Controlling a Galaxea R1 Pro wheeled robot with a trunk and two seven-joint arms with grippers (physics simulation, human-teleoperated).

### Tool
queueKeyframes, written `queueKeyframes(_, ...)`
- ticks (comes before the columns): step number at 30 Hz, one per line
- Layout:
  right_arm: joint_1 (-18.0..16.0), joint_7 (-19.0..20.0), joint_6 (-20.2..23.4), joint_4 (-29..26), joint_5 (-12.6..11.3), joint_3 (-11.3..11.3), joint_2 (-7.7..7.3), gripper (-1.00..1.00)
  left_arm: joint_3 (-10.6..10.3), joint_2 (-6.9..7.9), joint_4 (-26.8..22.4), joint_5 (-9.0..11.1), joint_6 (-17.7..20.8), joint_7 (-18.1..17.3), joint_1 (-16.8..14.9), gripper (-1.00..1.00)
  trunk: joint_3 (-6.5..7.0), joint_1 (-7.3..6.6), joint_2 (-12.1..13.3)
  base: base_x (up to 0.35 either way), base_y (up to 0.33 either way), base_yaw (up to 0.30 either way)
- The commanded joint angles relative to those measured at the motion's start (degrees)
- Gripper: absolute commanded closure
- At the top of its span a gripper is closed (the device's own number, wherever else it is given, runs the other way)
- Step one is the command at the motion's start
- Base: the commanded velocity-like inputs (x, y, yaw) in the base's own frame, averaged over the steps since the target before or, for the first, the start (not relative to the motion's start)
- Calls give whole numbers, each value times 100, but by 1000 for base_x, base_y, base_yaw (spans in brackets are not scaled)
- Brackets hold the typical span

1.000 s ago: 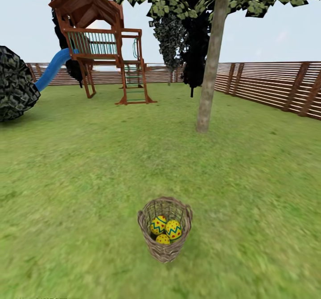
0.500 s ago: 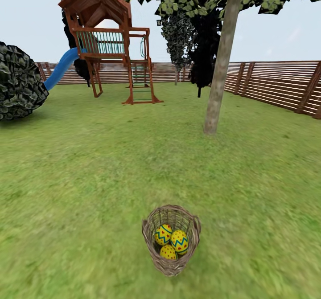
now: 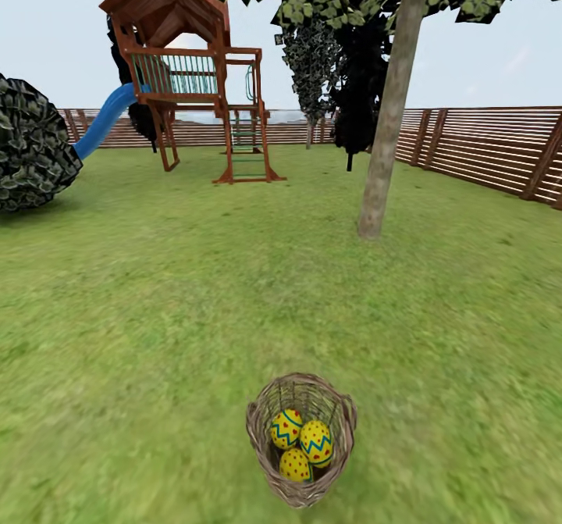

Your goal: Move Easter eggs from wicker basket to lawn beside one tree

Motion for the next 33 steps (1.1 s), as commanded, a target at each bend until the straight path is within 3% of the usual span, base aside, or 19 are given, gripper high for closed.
queueKeyframes(1,-3,-4,-26,10,18,40,0,-100,30,-1,-3,5,-15,6,1,-100,-2,4,-1,316,0,0)
queueKeyframes(11,-3,2,-14,1,23,41,9,-100,33,-3,-10,5,-13,6,1,-100,-2,4,-1,232,0,0)
queueKeyframes(28,-3,-7,-16,-9,15,27,39,-100,0,8,-82,-10,-27,-32,-69,-100,-2,4,-1,12,0,0)
queueKeyframes(33,-3,-13,-16,-7,7,10,22,-100,24,-76,-317,9,-48,-89,-108,-100,-2,4,-1,0,0,0)
